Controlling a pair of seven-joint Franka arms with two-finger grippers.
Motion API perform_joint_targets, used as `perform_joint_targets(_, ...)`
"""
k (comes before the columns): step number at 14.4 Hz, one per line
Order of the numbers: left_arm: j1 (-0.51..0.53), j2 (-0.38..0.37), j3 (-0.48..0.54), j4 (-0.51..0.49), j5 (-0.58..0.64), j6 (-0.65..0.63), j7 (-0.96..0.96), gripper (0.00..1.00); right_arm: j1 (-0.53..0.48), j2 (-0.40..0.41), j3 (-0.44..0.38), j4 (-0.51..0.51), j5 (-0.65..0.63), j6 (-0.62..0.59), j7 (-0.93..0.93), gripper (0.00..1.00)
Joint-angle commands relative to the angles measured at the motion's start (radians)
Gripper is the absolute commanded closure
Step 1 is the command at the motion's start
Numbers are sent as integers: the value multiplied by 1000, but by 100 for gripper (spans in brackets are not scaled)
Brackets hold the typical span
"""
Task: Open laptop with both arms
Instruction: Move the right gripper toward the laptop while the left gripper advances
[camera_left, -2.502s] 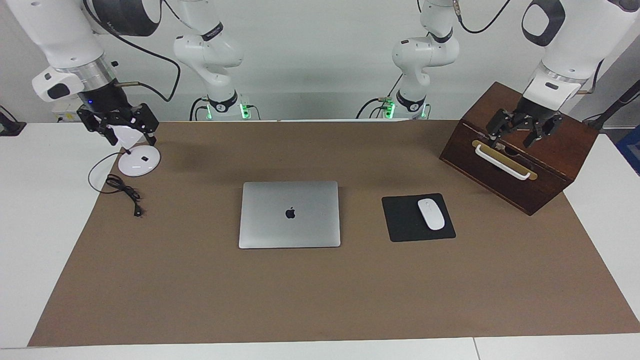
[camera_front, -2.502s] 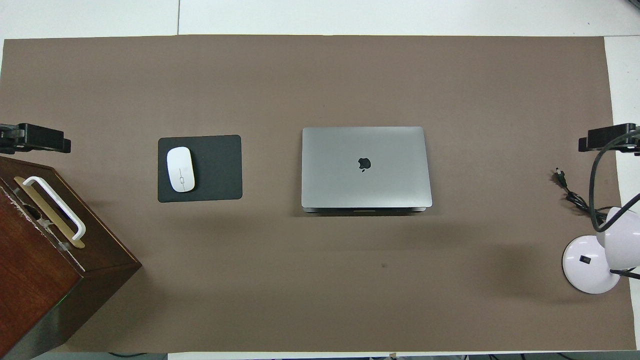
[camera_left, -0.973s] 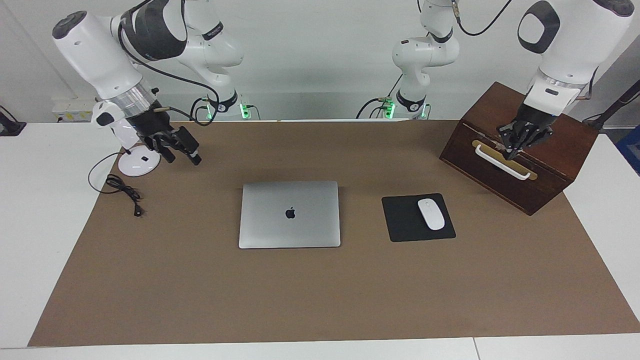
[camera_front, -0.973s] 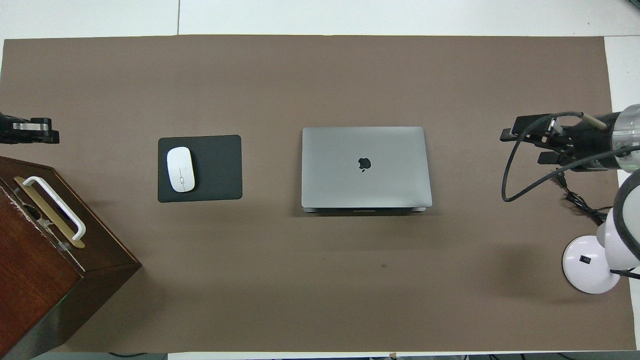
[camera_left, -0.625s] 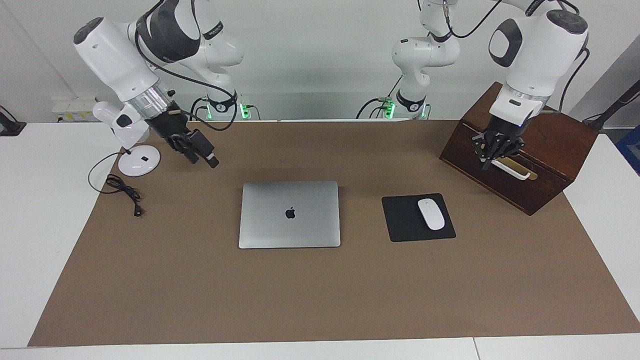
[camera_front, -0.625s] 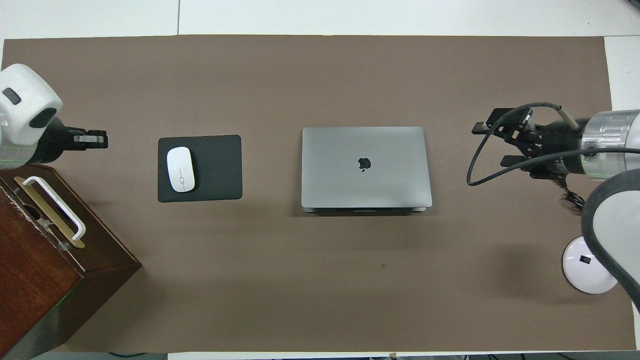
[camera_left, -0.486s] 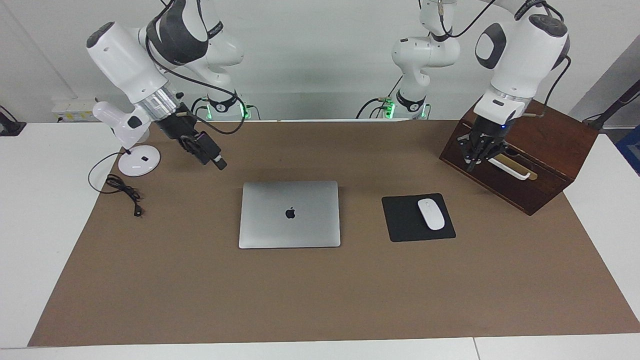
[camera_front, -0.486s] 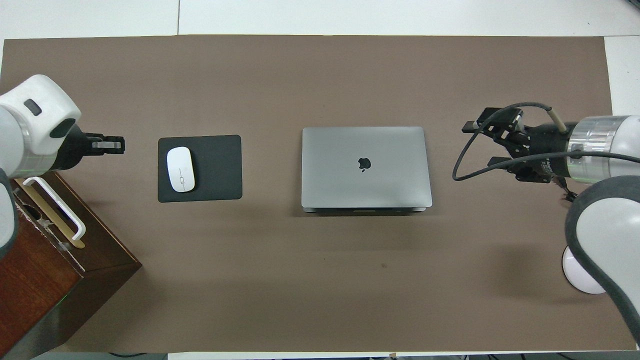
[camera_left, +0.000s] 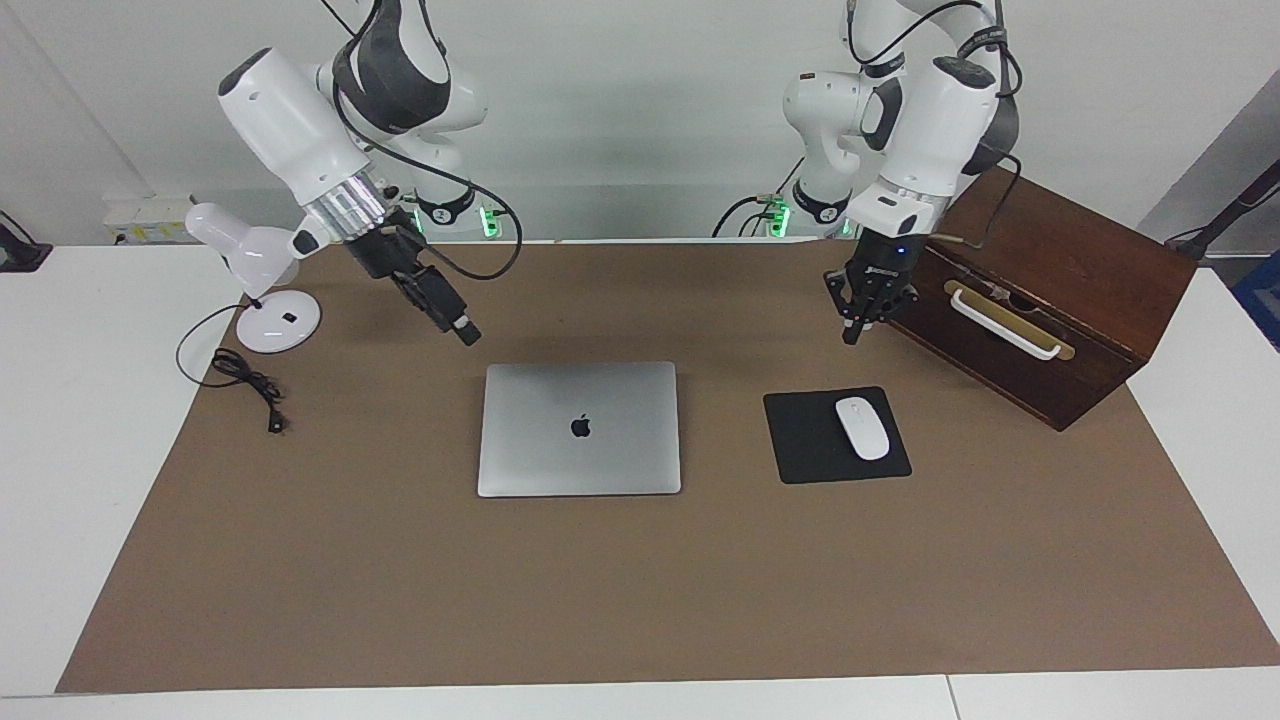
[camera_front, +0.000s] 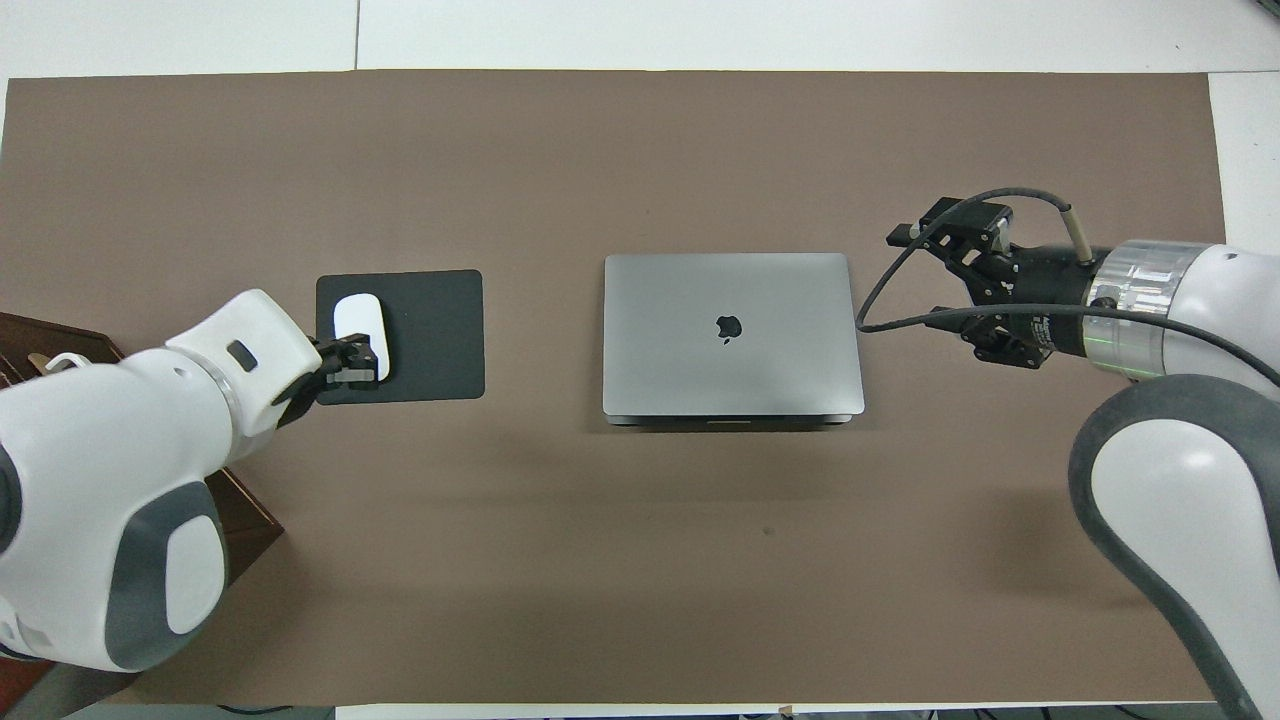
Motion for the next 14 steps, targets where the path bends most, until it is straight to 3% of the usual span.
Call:
perform_joint_targets(1, -77, -92, 14, -126, -17, 90, -10, 100, 57, -19, 1, -86, 33, 145, 41, 0)
perform_joint_targets(4, -164, -136, 14, -216, -17, 182, -24, 100, 104, 4, 1, -121, 80, 244, 42, 0)
perform_joint_targets(7, -232, -149, 14, -244, -17, 220, -33, 100, 170, 6, 1, -170, 153, 356, 42, 0)
perform_joint_targets(12, -335, -132, 12, -344, -17, 404, -70, 100, 291, 21, 1, -227, 306, 532, 42, 0)
perform_joint_targets(14, -352, -104, 12, -373, -17, 484, -71, 100, 307, 29, 1, -226, 324, 542, 42, 0)
